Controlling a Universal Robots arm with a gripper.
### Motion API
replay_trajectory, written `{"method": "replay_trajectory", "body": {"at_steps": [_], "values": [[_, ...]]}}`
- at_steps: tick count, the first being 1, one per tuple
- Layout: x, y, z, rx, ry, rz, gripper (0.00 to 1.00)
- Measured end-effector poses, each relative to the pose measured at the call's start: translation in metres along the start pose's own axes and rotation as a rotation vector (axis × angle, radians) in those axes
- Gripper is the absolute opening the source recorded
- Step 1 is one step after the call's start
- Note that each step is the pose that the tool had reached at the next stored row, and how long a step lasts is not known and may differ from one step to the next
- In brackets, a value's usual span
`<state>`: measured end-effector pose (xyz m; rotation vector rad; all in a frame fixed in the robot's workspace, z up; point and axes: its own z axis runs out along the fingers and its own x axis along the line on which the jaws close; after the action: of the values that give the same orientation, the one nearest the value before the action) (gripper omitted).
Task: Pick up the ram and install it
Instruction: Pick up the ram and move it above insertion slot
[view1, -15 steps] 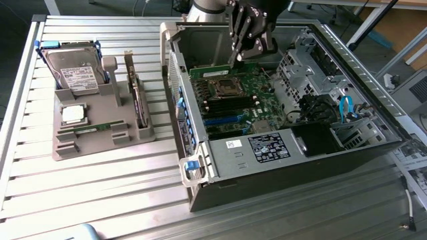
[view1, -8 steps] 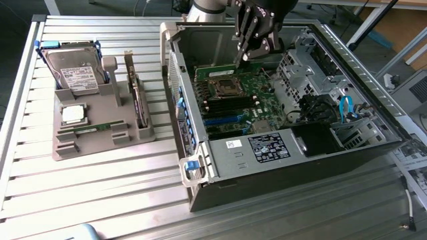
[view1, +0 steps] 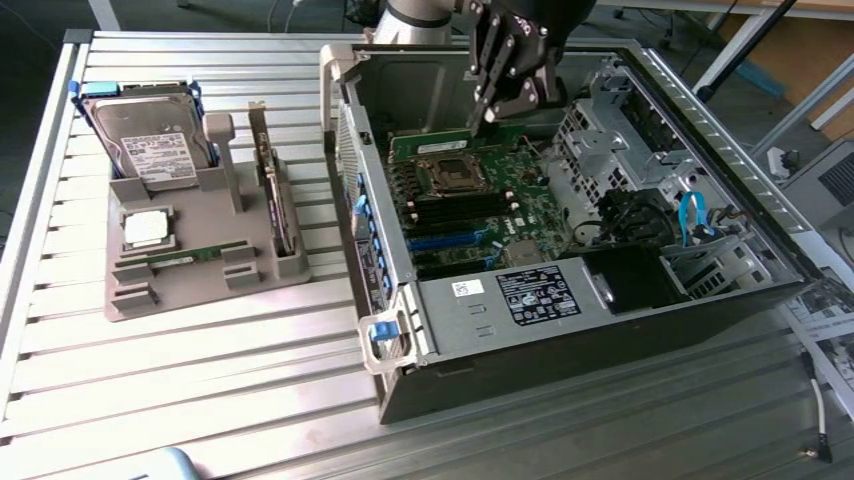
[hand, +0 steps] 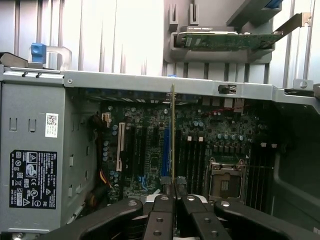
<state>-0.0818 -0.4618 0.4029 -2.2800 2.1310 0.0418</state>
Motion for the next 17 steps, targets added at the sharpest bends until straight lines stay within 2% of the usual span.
{"method": "replay_trajectory", "body": {"at_steps": [8, 12, 17], "values": [[0.000, -0.0025, 0.0006, 0.0001, -0.0006, 0.000, 0.12], [0.001, -0.0105, 0.0006, 0.0000, -0.0004, 0.000, 0.12], [0.002, -0.0247, 0.0005, 0.0000, -0.0004, 0.000, 0.12]]}}
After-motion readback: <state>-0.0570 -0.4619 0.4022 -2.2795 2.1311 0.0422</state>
